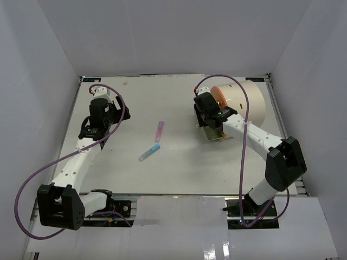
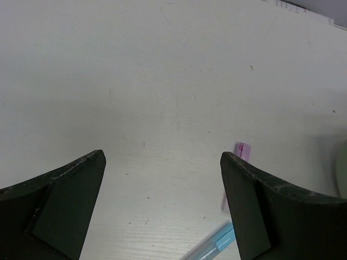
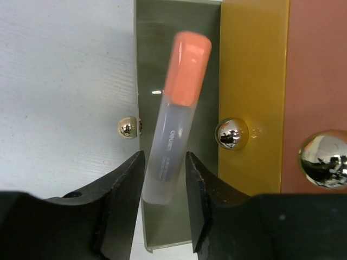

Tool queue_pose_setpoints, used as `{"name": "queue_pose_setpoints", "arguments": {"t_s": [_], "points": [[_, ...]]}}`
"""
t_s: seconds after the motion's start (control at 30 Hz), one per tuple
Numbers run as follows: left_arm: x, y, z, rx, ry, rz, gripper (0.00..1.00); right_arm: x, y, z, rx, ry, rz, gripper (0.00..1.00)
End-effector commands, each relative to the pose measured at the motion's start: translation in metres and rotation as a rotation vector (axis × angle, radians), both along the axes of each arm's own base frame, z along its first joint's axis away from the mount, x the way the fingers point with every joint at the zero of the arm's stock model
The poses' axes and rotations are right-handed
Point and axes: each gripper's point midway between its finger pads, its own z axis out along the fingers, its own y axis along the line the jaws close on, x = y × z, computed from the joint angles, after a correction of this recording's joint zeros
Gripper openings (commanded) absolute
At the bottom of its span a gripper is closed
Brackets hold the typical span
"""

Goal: Sort the stationery into containers
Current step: Place the pen in the drawer, then pick up the pen from the center of the board.

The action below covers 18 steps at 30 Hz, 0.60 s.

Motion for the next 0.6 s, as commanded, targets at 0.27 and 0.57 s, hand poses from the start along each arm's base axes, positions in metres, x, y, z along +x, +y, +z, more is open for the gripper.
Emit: {"name": "queue_pose_setpoints", "arguments": {"t_s": [0.27, 0.57], "points": [[0.001, -0.001, 0.005, -0.008, -0.020, -0.015, 0.98, 0.004, 0.022, 0.025, 0.098, -0.016, 0.057, 0.59], [0.000, 0.000, 0.005, -0.007, -0.019, -0.009, 0.98, -0.011, 0.110, 0.032, 0.269, 0.036, 0.113, 0.71]]}}
